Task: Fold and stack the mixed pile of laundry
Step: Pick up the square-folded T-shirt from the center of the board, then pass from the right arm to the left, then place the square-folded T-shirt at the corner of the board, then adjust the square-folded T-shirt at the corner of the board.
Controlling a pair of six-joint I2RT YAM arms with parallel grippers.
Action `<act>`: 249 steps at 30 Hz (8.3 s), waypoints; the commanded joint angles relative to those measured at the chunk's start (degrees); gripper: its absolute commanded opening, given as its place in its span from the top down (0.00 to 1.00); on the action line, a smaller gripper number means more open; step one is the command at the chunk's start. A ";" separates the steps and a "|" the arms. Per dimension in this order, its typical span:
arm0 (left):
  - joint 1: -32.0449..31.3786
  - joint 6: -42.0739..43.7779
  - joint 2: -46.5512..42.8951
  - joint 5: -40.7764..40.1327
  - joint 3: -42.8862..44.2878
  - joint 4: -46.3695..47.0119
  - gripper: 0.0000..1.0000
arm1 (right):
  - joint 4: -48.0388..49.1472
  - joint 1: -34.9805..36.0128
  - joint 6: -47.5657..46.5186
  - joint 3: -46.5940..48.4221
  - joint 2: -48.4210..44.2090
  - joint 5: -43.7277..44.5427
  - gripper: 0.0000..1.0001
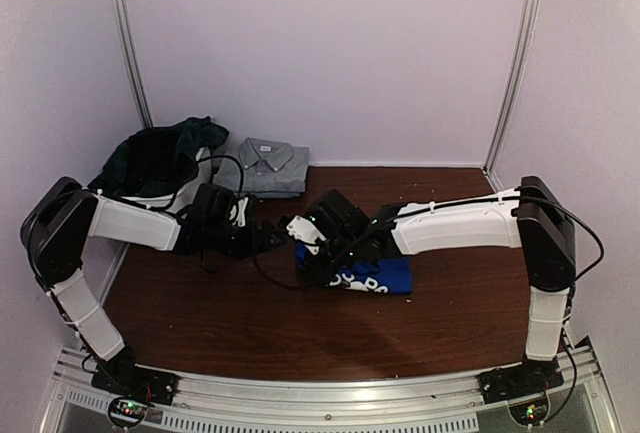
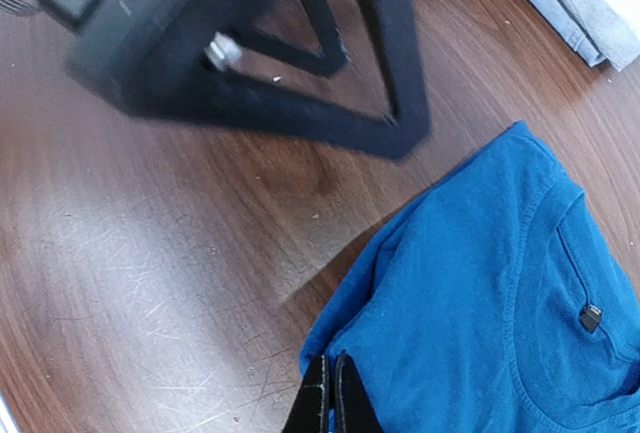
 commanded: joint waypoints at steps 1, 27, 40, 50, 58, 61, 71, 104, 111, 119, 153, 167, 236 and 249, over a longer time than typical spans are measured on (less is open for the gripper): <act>-2.44 -4.70 3.40 2.41 1.45 7.69 0.11 | 1.83 0.26 0.62 -0.04 -0.67 -2.41 1.00; -5.17 -20.24 18.93 6.03 5.57 21.94 0.54 | 3.25 0.35 0.84 6.93 3.17 -5.81 1.00; -6.74 12.77 26.86 -7.57 37.81 -22.09 1.00 | 4.62 -8.39 12.10 -11.01 -15.78 -3.94 0.45; -6.68 28.84 42.01 -18.26 70.57 -36.09 1.00 | 3.00 -23.05 14.04 -27.57 -37.10 -6.11 0.30; -4.93 31.97 50.31 -22.81 88.45 -39.40 1.00 | 2.93 -26.32 14.26 -31.47 -39.87 -8.24 0.33; -3.23 32.08 49.93 -23.33 90.84 -39.72 1.00 | 3.93 -26.34 14.67 -32.17 -39.54 -8.97 0.35; 1.26 32.33 48.27 -22.75 96.90 -39.51 1.00 | 5.92 -26.42 15.47 -32.90 -38.26 -10.43 0.36; 9.55 34.76 38.57 -22.05 97.48 -41.18 1.00 | 7.22 -26.40 16.39 -32.57 -37.82 -11.60 0.38; 12.56 35.04 38.04 -21.76 94.26 -41.16 1.00 | 7.40 -26.42 16.48 -32.01 -36.69 -11.93 0.38; 15.38 36.70 38.52 -25.59 90.32 -40.66 1.00 | 7.42 -26.43 16.46 -31.02 -35.21 -12.46 0.39; 14.50 42.44 37.67 -32.11 89.29 -39.63 0.22 | 7.48 -26.40 16.65 -29.84 -33.33 -13.49 0.37; 5.78 53.45 25.02 -26.55 59.66 -27.89 0.07 | 7.62 -26.67 16.40 -28.43 -32.61 -13.82 0.36; 4.65 58.54 33.52 -26.37 55.27 -8.80 0.24 | 8.99 -27.04 18.06 -30.67 -31.68 -15.99 0.35; 2.22 60.09 33.99 -10.42 63.73 -25.20 0.13 | 8.44 -27.08 17.71 -30.22 -32.24 -16.37 0.35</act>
